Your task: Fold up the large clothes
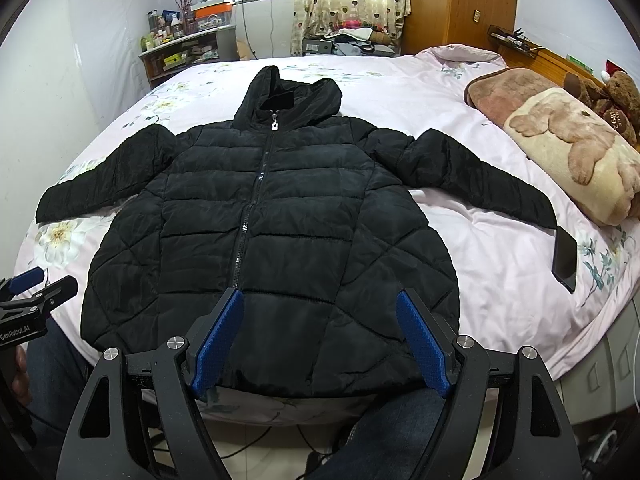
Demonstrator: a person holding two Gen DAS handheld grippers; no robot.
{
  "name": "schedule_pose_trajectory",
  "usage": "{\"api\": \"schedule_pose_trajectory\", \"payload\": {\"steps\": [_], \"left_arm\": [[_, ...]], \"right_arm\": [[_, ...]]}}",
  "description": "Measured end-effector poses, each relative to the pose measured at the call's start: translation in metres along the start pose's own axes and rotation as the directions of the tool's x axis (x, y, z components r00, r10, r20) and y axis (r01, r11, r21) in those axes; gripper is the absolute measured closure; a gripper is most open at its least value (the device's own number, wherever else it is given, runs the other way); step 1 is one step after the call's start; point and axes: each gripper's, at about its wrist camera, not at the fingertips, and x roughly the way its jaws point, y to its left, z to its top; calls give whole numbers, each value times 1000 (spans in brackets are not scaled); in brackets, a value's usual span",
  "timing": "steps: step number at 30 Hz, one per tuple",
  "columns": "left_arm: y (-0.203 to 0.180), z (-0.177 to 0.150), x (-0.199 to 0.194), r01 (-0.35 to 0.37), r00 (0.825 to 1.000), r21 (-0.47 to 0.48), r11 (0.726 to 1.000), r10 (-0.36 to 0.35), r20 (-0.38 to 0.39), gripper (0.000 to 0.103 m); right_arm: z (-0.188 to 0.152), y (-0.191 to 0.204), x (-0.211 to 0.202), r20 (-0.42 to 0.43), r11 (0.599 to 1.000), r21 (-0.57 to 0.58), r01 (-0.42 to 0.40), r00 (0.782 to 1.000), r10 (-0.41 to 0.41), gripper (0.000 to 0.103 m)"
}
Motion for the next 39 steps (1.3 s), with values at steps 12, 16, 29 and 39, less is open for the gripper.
{"api": "schedule_pose_trajectory", "payload": {"steps": [12, 16, 29, 39], "left_arm": [[-1, -1, 1, 2, 1000, -1, 1000, -2, -1, 1], [0, -2, 1, 5, 1000, -2, 1000, -5, -1, 1], [2, -2, 3, 9, 1000, -4, 1000, -9, -8, 1], [10, 2, 10, 51, 999, -24, 998, -51, -17, 1]], "right_arm": [[-1, 1, 2, -2, 1000, 1, 0, 1000, 0, 25], [-1, 1, 2, -2, 1000, 0, 0, 1000, 0, 25], [-1, 2, 4, -4, 1000, 0, 0, 1000, 0, 25], [-1, 6, 6, -12, 1000, -6, -2, 1000, 2, 25]]}}
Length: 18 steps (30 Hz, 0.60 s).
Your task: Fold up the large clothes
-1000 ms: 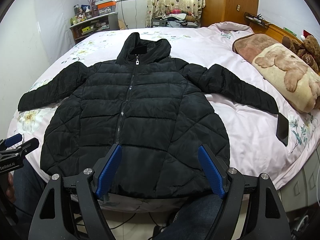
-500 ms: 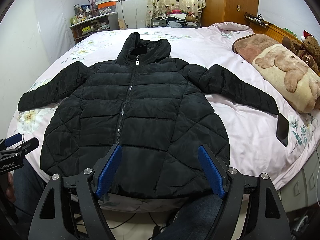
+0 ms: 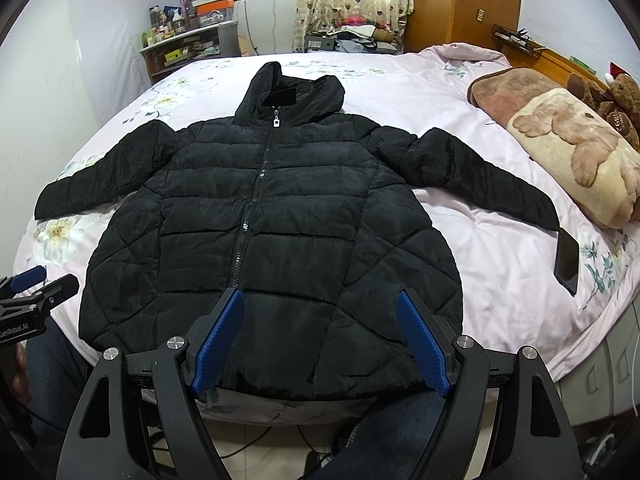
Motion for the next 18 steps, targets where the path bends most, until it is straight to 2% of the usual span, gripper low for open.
{"api": "schedule_pose_trajectory", "payload": {"steps": [6, 13, 18], "left_arm": [[19, 11, 9, 39, 999, -57, 998, -38, 12, 1], [56, 34, 29, 6, 999, -116, 993, 0, 48, 1], [96, 57, 45, -24, 997, -193, 981, 37, 68, 1]], "right_arm": [[14, 2, 8, 1, 1000, -28, -7, 1000, 7, 25], [37, 16, 27, 10, 997, -71, -24, 1000, 25, 25], [57, 31, 51, 6, 994, -105, -44, 999, 45, 25]]}}
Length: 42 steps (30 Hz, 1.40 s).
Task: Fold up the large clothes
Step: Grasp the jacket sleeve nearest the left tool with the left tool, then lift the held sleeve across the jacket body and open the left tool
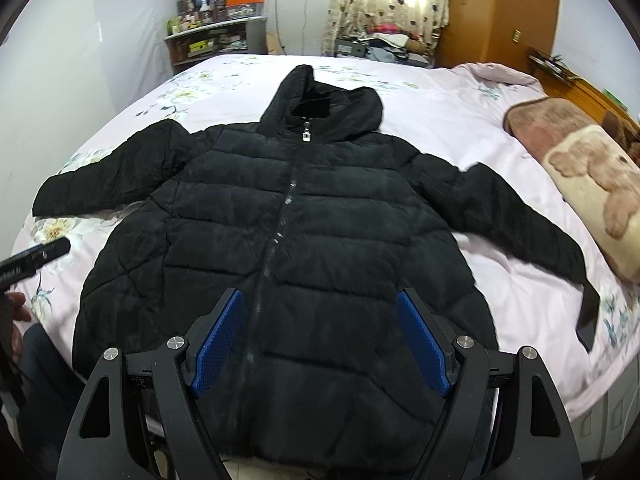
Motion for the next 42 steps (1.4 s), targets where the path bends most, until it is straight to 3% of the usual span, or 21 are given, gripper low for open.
{"api": "schedule_pose_trajectory", "payload": {"steps": [10, 18, 22, 27, 32, 33, 34, 37, 38, 42], "left_arm": [[69, 42, 53, -88, 996, -121, 989, 87, -11, 1], [137, 62, 85, -169, 984, -272, 947, 179, 11, 3], [163, 64, 97, -194, 977, -328, 925, 211, 16, 11], [189, 62, 109, -216, 969, -391, 894, 247, 28, 16], [194, 70, 118, -227, 959, -394, 891, 274, 67, 17], [195, 72, 120, -232, 958, -394, 889, 280, 68, 19], [194, 74, 120, -239, 955, -392, 888, 287, 69, 29], [191, 80, 114, -247, 953, -372, 895, 294, 74, 77], [191, 83, 109, -251, 952, -364, 897, 297, 75, 85], [181, 96, 85, -196, 963, -341, 919, 245, 108, 89]], "right_arm": [[43, 33, 62, -14, 998, -56, -43, 999, 42, 25], [62, 49, 103, -34, 995, -80, -66, 997, 63, 25], [65, 49, 118, -40, 994, -74, -81, 996, 78, 25], [70, 43, 134, -48, 995, -48, -86, 995, 84, 25], [70, 34, 144, -68, 996, -32, -80, 995, 78, 25], [70, 32, 145, -72, 997, -25, -77, 995, 75, 25], [69, 29, 146, -77, 997, -17, -72, 995, 70, 25], [67, 22, 146, -88, 998, 0, -69, 994, 69, 25], [66, 20, 145, -87, 998, 0, -66, 994, 65, 25], [61, 12, 142, -98, 999, -2, -51, 994, 51, 25]]}}
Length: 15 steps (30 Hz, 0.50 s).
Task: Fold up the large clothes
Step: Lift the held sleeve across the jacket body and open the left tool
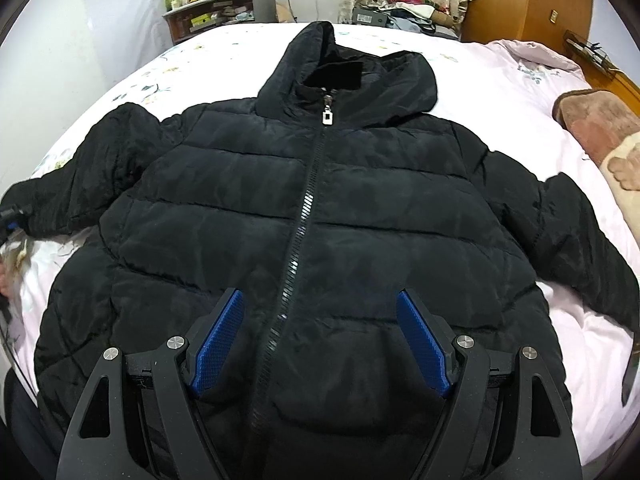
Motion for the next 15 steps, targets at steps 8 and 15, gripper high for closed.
{"api": "schedule_pose_trajectory", "payload": {"steps": [8, 15], "left_arm": [[-75, 33, -88, 240, 965, 136, 961, -251, 71, 91], [-184, 35, -132, 476, 866, 288, 831, -500, 12, 93]], "right_arm": [[-13, -19, -18, 17, 1000, 24, 5, 1000, -5, 25], [-22, -45, -42, 68, 997, 78, 20, 997, -25, 25]]}}
